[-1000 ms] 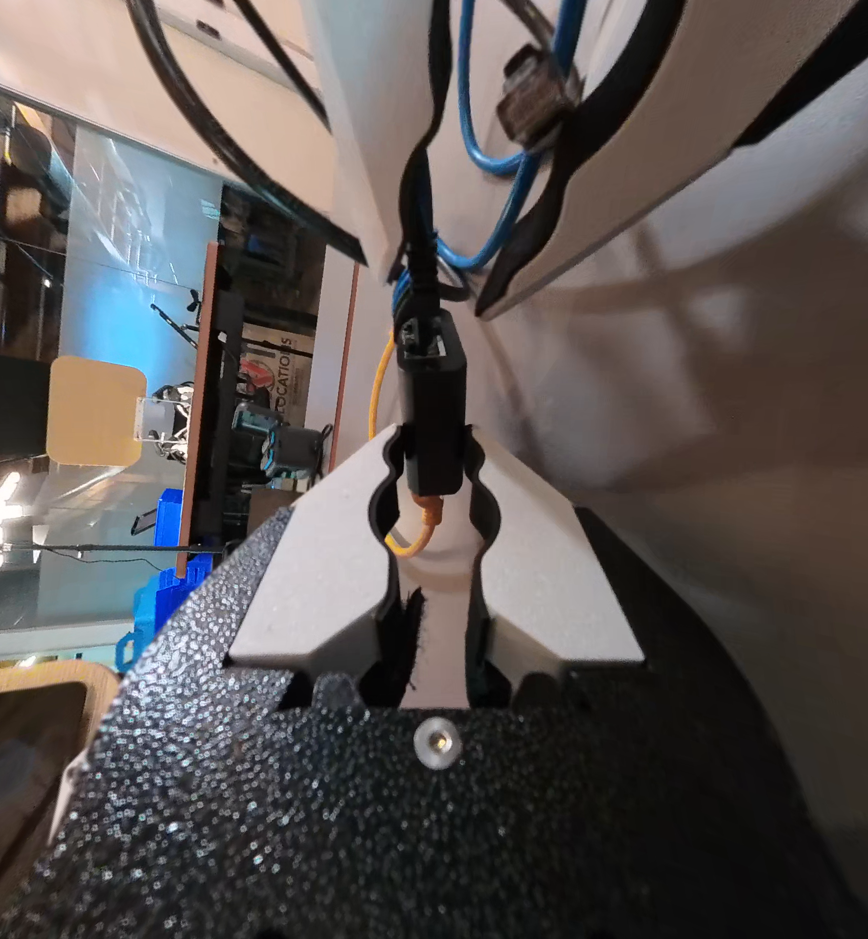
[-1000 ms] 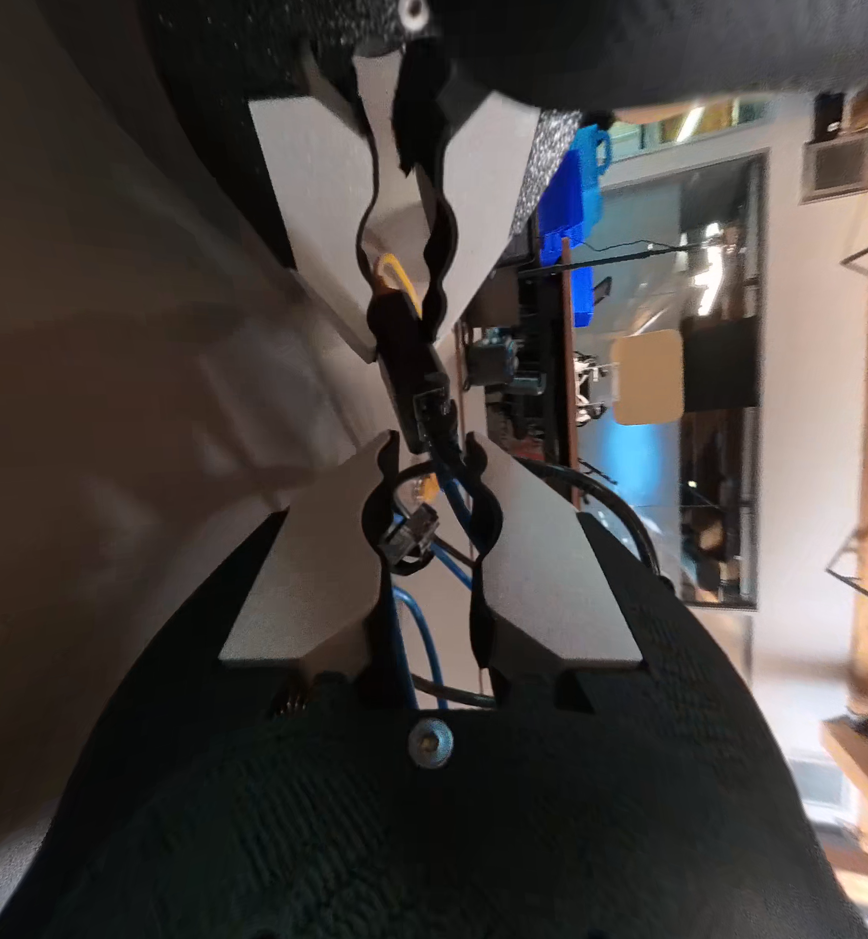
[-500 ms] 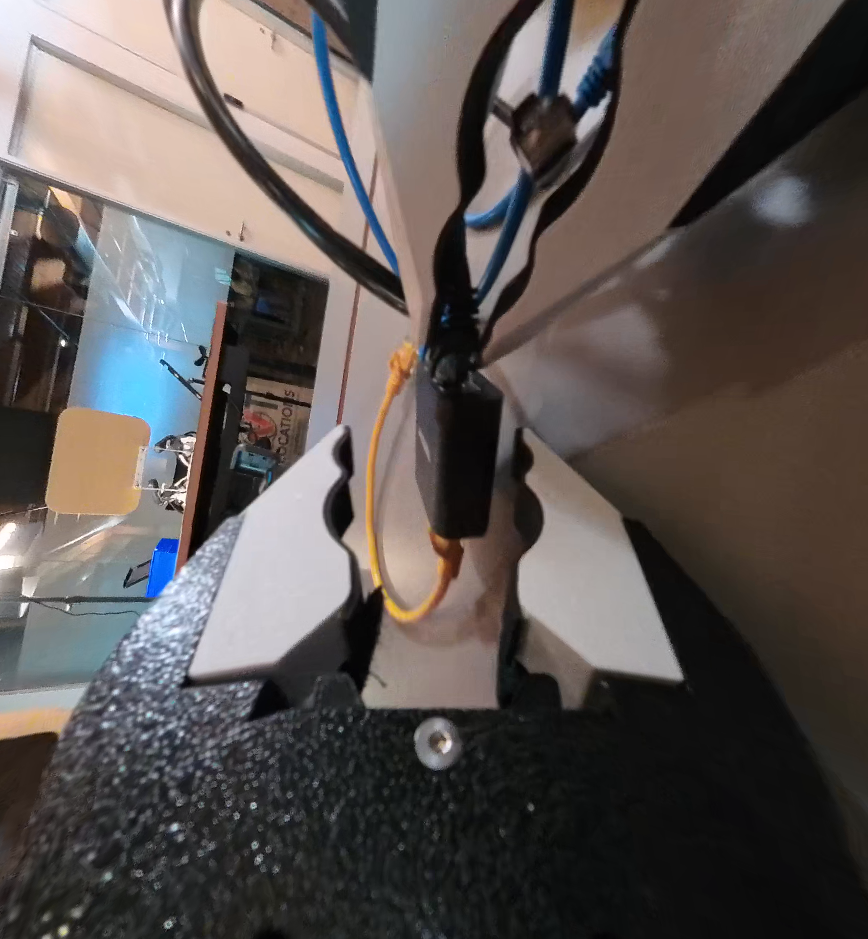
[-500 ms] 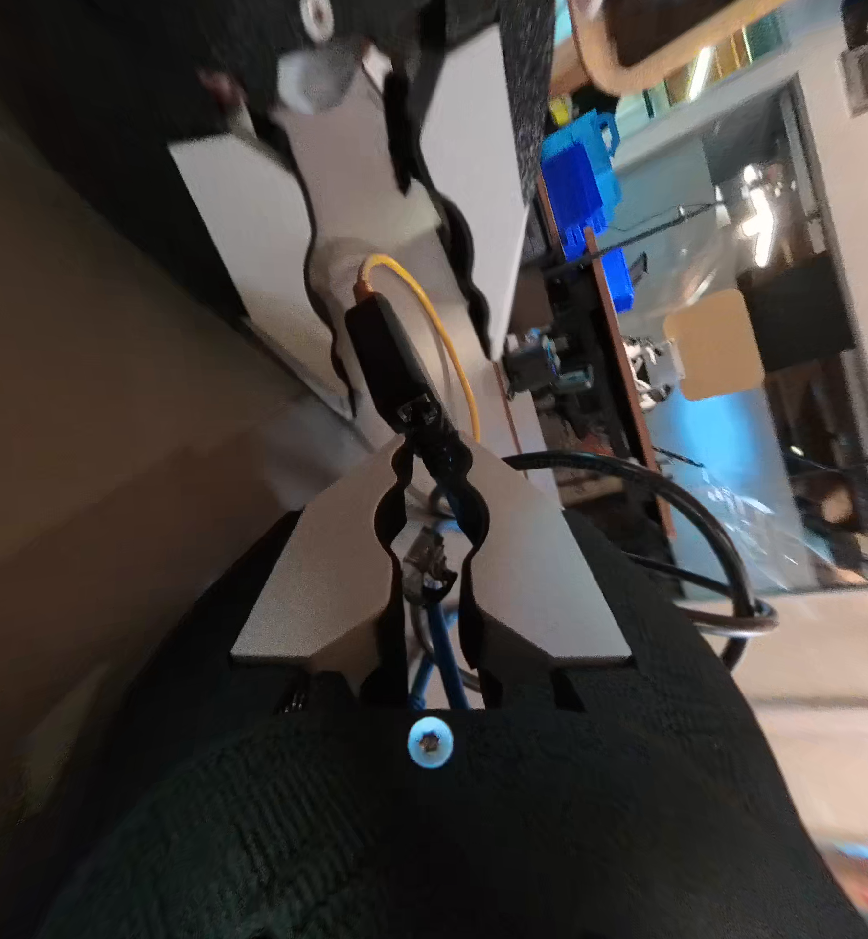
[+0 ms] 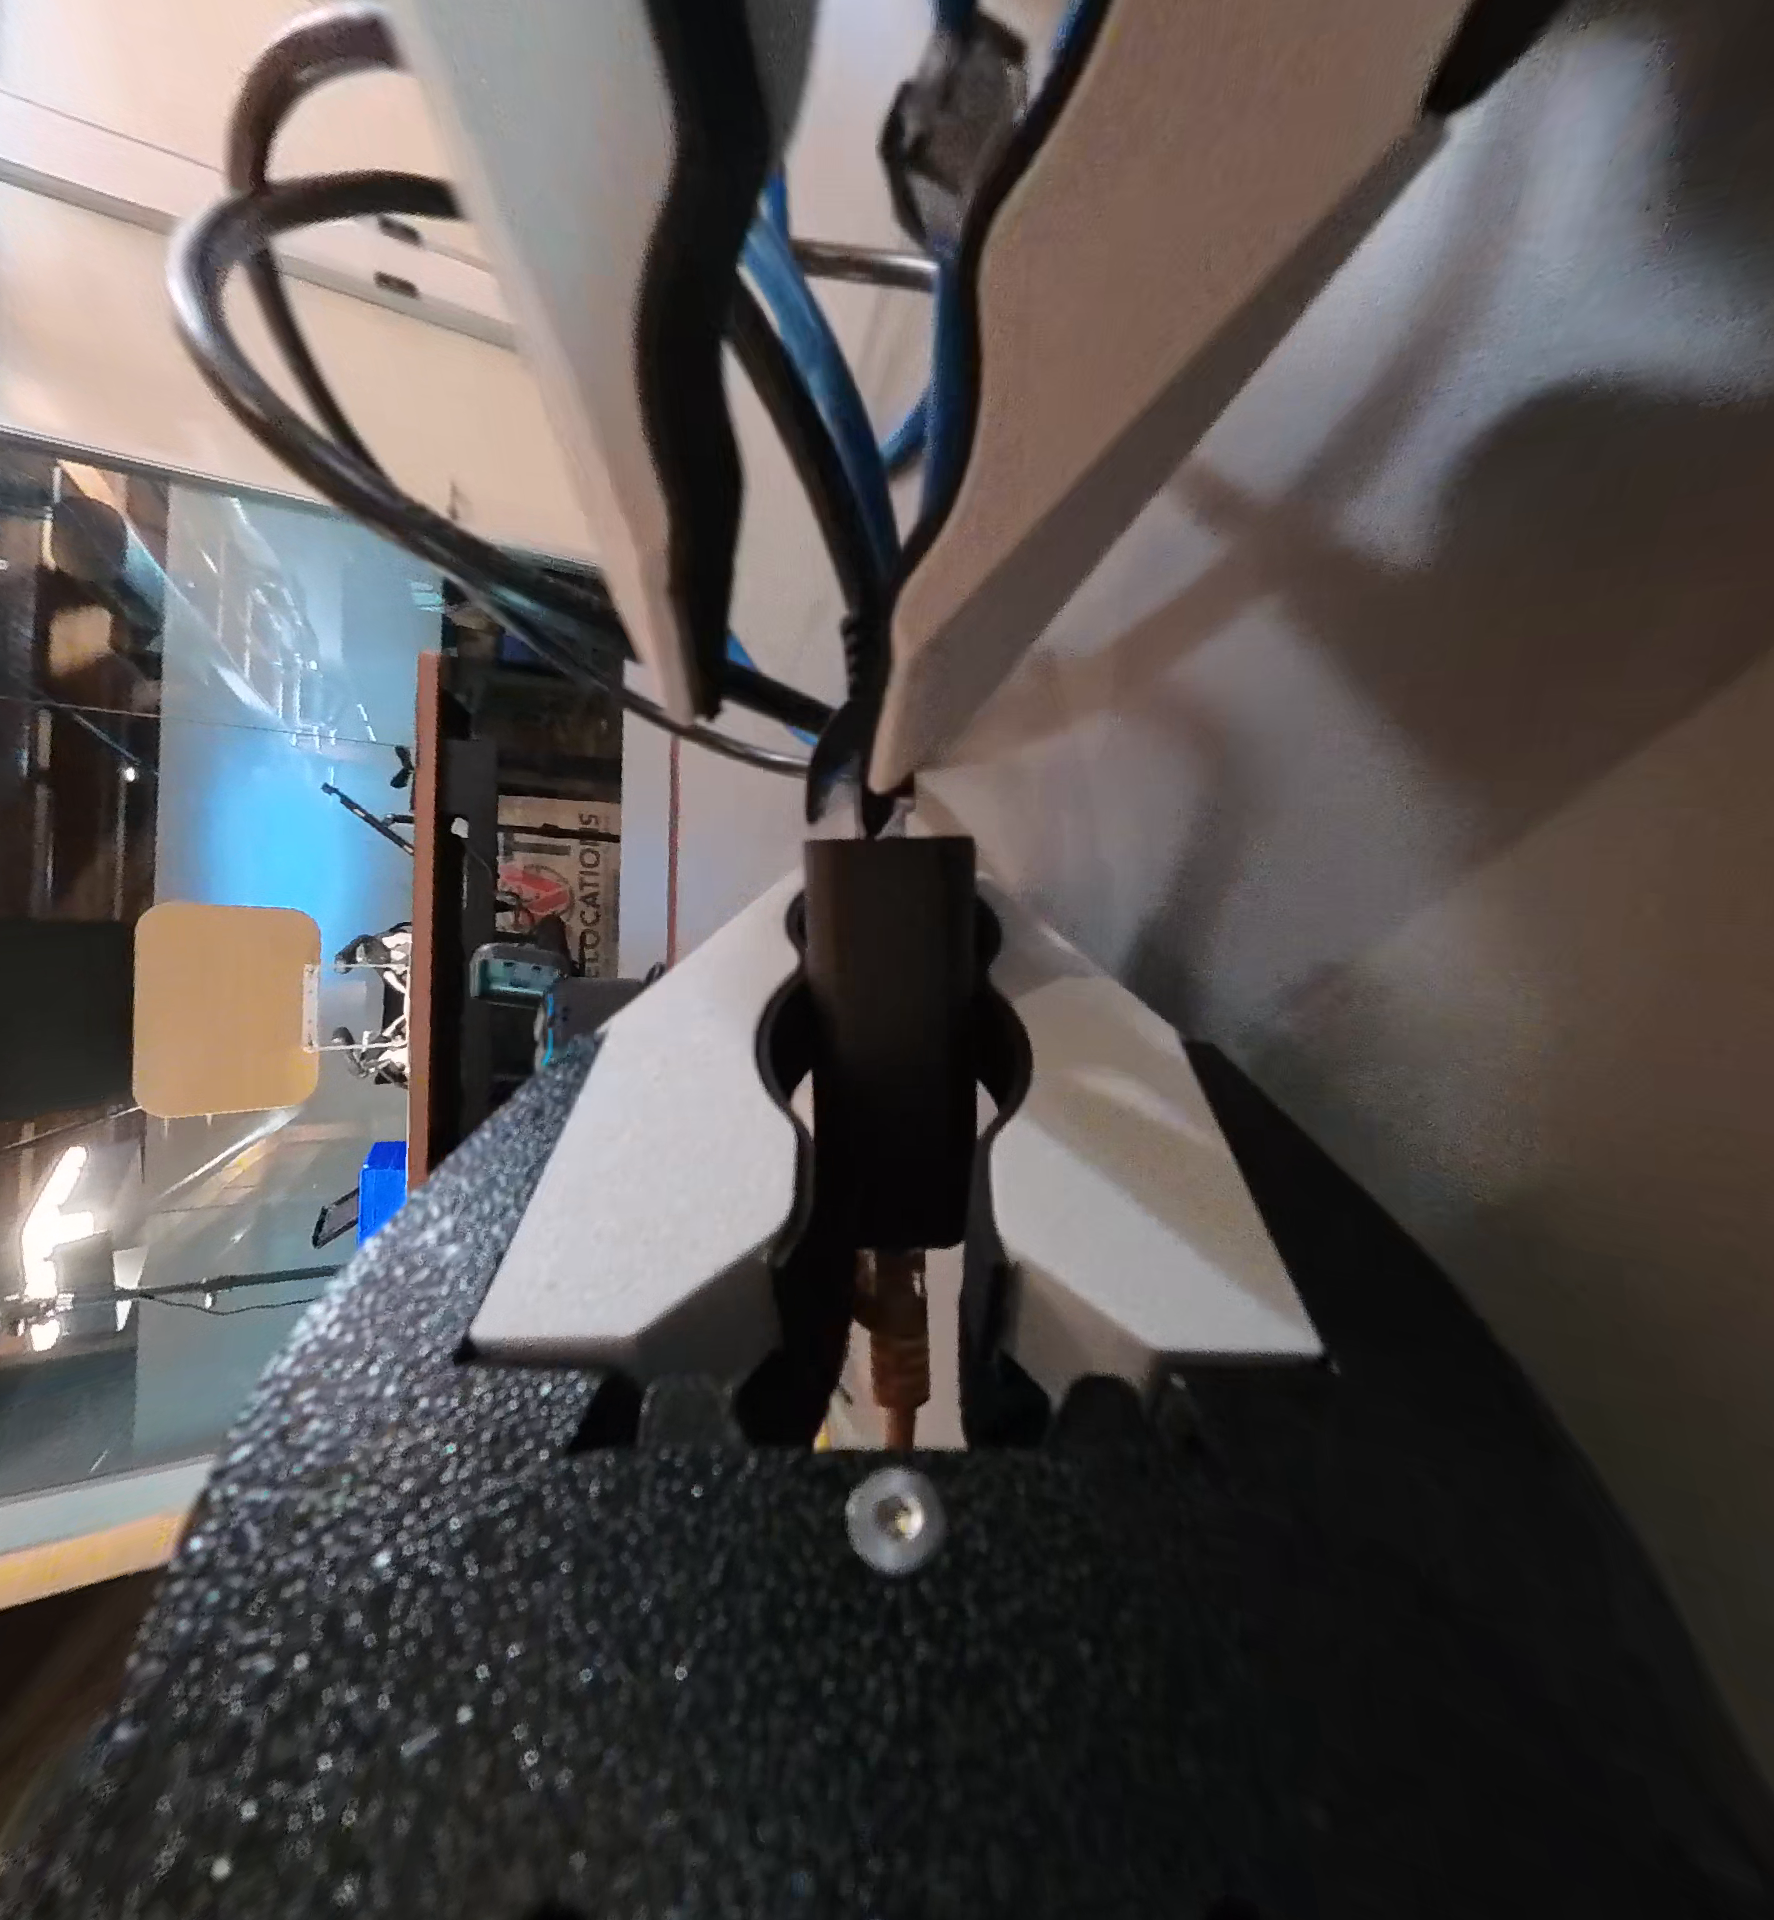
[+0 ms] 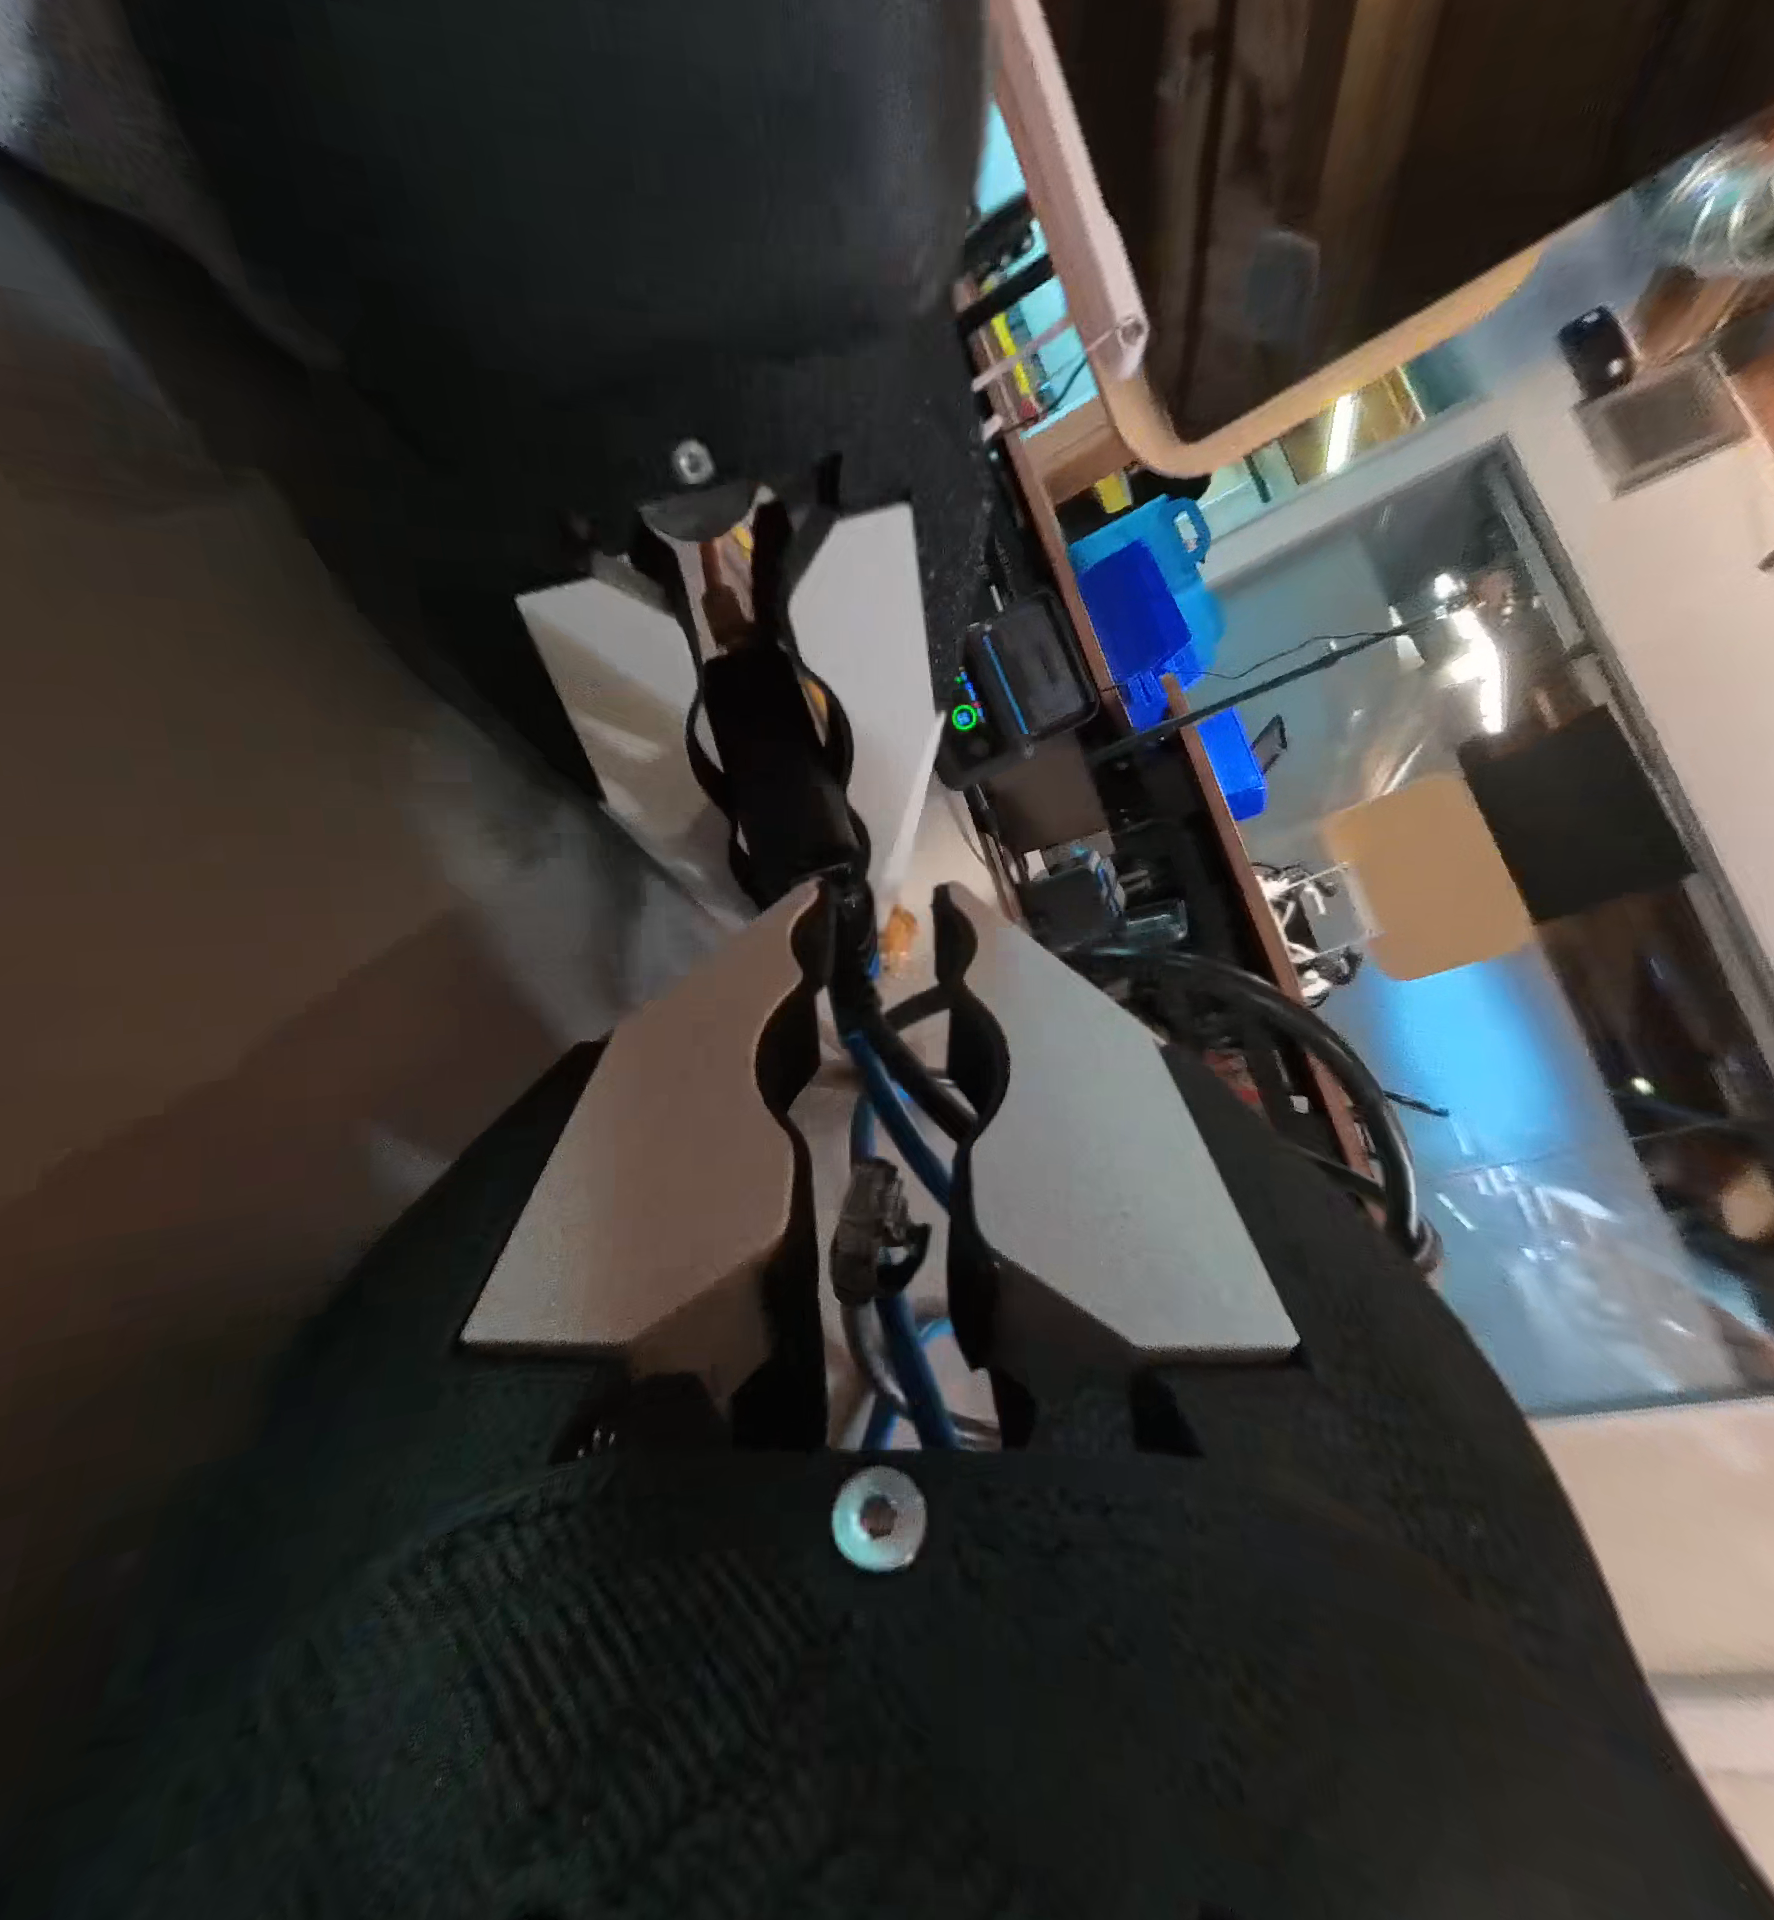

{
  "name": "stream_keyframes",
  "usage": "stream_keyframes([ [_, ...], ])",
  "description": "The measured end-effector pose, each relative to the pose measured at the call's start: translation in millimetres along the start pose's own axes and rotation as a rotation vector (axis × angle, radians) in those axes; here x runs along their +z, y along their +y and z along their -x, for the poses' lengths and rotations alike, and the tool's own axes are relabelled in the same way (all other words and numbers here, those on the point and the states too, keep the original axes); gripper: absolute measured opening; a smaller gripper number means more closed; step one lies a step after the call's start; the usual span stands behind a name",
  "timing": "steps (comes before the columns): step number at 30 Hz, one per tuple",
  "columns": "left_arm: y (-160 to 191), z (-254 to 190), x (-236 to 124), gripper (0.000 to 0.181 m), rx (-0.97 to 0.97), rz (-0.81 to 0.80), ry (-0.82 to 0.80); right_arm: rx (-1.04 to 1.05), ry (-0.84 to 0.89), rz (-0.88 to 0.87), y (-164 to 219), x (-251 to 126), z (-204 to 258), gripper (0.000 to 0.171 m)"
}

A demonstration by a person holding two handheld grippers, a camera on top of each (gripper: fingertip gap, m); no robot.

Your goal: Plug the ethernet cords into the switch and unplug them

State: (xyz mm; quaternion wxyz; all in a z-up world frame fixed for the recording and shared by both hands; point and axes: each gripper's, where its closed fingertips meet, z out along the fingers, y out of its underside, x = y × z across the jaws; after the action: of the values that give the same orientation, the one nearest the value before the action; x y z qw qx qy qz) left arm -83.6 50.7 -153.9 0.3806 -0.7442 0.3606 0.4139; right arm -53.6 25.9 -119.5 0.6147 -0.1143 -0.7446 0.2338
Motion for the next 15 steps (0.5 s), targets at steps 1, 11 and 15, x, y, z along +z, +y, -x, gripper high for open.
stream_keyframes([
  [1, 1, -3, 1, 0.023, 0.015, 0.004, 0.005, -0.018, -0.014, 0.021, 2, 2, 5, 0.021],
  [11, 7, -13, 3, 0.023, -0.001, 0.002, 0.030, -0.136, -0.017, 0.159, 20, 11, 15, 0.014],
  [15, 7, -12, -1, 0.025, 0.016, -0.004, -0.002, -0.114, -0.016, 0.167, 21, 9, 14, 0.013],
])
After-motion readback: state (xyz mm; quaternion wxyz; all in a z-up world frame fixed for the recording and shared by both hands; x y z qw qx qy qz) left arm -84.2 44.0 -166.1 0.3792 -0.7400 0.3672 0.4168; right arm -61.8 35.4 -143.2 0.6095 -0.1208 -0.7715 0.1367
